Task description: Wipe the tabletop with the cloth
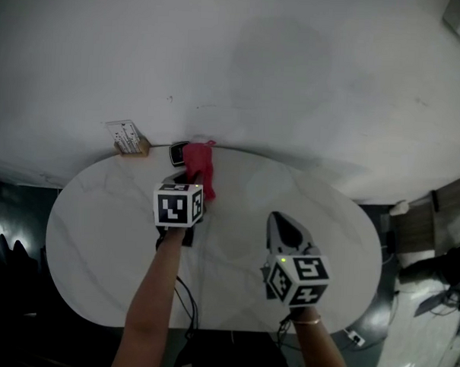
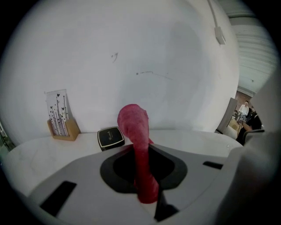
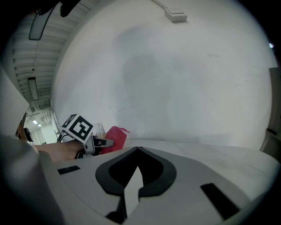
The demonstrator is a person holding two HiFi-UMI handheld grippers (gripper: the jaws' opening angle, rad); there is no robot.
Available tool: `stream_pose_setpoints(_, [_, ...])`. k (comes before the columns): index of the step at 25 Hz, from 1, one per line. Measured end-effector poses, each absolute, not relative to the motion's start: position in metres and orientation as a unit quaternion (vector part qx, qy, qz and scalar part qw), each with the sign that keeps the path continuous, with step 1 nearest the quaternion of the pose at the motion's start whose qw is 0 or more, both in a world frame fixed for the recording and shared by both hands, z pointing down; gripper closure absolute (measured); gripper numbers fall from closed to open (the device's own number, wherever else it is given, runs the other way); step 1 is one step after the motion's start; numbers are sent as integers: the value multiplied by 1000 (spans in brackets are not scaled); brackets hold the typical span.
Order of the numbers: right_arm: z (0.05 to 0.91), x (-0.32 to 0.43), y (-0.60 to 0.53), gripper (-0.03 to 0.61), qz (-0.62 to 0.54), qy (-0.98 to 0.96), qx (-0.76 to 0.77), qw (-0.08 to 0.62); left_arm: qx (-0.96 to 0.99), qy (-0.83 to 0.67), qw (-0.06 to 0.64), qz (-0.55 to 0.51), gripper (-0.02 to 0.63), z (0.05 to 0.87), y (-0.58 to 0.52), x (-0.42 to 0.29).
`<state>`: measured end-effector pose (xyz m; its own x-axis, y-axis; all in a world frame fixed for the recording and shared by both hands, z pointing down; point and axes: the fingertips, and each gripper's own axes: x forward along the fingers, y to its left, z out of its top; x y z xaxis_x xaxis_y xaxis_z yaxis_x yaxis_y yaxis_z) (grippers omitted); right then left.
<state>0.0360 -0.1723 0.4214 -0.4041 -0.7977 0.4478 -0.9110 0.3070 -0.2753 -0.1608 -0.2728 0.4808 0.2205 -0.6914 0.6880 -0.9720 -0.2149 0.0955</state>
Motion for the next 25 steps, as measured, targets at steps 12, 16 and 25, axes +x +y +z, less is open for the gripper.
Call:
stream_pose_setpoints(12, [383,40,-142,575,210,-807,544,97,775,-565,189,211,563,417,-215,-138])
stream_pose_setpoints(16, [380,46,-128,575,204,-803,551,101,782,-569,172,189,563,404,-193,-133])
stream_pose_setpoints(25, [375,56,-101,576,199,-794,569,82,803,-553,139,172,563,388,-144,-124])
